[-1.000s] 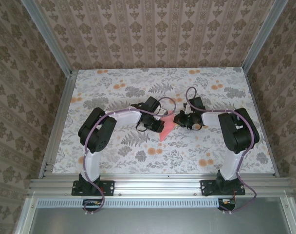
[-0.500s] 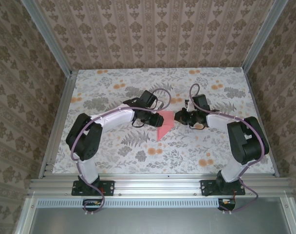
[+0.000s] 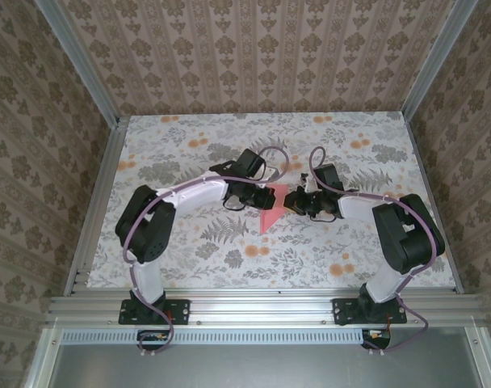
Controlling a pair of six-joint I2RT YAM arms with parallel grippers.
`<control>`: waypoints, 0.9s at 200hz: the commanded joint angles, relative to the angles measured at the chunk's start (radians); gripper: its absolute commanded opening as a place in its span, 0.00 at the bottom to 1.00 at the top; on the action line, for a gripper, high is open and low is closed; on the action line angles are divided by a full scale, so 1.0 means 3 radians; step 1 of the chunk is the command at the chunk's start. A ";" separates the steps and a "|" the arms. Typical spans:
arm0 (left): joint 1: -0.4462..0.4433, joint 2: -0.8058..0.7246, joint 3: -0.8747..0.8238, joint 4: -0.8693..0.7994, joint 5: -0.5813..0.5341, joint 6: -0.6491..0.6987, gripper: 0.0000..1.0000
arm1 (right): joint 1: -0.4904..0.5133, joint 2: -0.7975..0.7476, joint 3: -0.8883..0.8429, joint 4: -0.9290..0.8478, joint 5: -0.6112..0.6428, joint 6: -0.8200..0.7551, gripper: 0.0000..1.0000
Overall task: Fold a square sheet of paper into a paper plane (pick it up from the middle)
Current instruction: Third fold the triangle at the center of the table.
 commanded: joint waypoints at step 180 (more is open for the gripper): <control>0.0055 0.0387 -0.0069 0.0003 -0.0355 -0.0039 0.01 | 0.0437 0.0563 -0.0060 0.0208 0.0375 0.0162 0.05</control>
